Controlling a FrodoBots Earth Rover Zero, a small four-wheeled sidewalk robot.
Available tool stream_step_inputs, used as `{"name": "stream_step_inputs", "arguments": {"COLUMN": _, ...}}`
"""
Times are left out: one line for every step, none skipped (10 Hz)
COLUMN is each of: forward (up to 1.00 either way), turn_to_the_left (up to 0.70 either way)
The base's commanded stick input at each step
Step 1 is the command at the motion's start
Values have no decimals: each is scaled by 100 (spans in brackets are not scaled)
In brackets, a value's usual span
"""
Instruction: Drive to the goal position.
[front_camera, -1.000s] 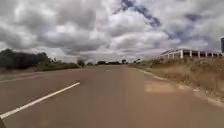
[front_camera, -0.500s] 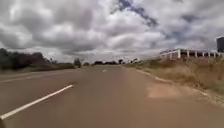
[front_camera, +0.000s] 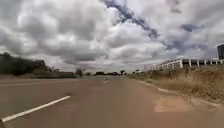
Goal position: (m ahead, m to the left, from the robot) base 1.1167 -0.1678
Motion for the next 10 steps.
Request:
{"name": "stream_step_inputs", "arguments": {"forward": 85, "turn_to_the_left": 0}}
{"name": "stream_step_inputs", "arguments": {"forward": 85, "turn_to_the_left": 0}}
{"name": "stream_step_inputs", "arguments": {"forward": 85, "turn_to_the_left": 0}}
{"name": "stream_step_inputs", "arguments": {"forward": 85, "turn_to_the_left": 0}}
{"name": "stream_step_inputs", "arguments": {"forward": 85, "turn_to_the_left": 0}}
{"name": "stream_step_inputs", "arguments": {"forward": 85, "turn_to_the_left": -2}}
{"name": "stream_step_inputs", "arguments": {"forward": 85, "turn_to_the_left": -8}}
{"name": "stream_step_inputs", "arguments": {"forward": 85, "turn_to_the_left": -14}}
{"name": "stream_step_inputs", "arguments": {"forward": 85, "turn_to_the_left": -20}}
{"name": "stream_step_inputs", "arguments": {"forward": 85, "turn_to_the_left": -26}}
